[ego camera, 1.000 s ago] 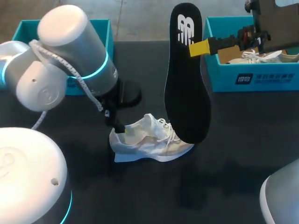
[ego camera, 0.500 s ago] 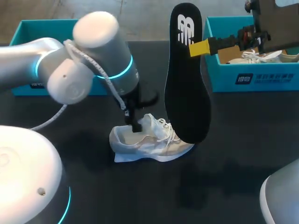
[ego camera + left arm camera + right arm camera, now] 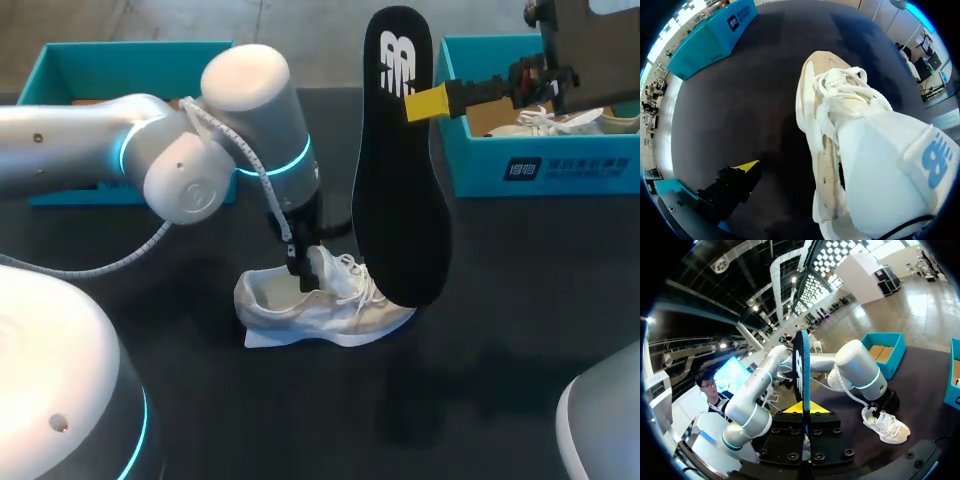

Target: Take the shoe out of the shoebox, open the shoe tongue, remove and reinsert the insole, then place the shoe into the shoebox

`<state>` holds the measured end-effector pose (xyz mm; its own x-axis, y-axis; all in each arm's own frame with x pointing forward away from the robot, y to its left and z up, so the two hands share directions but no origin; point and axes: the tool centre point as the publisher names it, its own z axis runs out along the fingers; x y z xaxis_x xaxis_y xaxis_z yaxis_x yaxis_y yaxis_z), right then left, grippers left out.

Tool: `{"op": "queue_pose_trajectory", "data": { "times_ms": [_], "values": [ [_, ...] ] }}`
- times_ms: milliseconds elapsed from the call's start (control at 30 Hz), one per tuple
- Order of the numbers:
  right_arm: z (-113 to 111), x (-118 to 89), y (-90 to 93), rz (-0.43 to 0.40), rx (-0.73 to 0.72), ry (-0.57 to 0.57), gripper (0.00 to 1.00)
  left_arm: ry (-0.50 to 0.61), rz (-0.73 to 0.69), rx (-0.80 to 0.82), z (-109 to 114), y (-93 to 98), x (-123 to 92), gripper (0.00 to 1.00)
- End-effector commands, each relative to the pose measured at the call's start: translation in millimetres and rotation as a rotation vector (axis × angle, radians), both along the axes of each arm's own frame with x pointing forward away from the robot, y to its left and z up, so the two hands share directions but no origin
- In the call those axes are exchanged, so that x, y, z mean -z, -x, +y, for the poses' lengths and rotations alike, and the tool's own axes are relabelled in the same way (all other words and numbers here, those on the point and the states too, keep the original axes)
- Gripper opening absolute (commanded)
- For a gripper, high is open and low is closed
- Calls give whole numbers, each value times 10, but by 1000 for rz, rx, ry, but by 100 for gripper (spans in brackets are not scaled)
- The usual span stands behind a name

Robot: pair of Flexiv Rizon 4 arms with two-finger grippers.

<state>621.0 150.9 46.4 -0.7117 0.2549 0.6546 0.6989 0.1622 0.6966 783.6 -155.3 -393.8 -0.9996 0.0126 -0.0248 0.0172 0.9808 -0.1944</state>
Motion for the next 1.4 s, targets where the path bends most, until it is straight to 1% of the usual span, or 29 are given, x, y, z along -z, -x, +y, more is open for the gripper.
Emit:
{"op": "queue_pose_trajectory", "data": {
  "times_ms": [33,67,133,167,200,233,267,400,467,500,633,833,967,1167,1400],
  "values": [
    [31,-8,-27,2,-2,3,0,14,7,8,-12,1,30,97],
    [31,-8,-27,2,-2,3,0,15,7,10,-15,5,24,95],
    [31,-8,-27,2,-2,3,0,17,7,14,-21,8,16,85],
    [31,-8,-27,2,-2,3,0,18,8,16,-25,7,14,74],
    [31,-8,-27,2,-2,3,0,18,9,17,-31,5,13,56],
    [31,-8,-27,2,-2,3,0,17,9,19,-32,5,12,49],
    [31,-8,-27,2,-2,3,0,15,10,21,-35,7,7,47],
    [31,-8,-27,2,-2,3,0,13,9,29,-8,28,-25,29],
    [31,-8,-27,2,-2,3,0,9,9,33,16,29,-30,9],
    [31,-8,-27,2,-2,3,0,7,10,35,22,30,-31,0],
    [31,-8,-27,2,-2,3,0,9,34,91,36,46,-70,0],
    [31,-8,-27,2,-2,3,0,8,116,236,64,56,-257,0],
    [31,-8,-27,2,-2,3,0,-29,168,365,103,59,-399,0],
    [31,-8,-27,2,-2,3,0,-108,207,521,109,57,-498,0],
    [31,-8,-27,2,-2,3,0,-163,198,582,106,71,-597,0]
  ]
}}
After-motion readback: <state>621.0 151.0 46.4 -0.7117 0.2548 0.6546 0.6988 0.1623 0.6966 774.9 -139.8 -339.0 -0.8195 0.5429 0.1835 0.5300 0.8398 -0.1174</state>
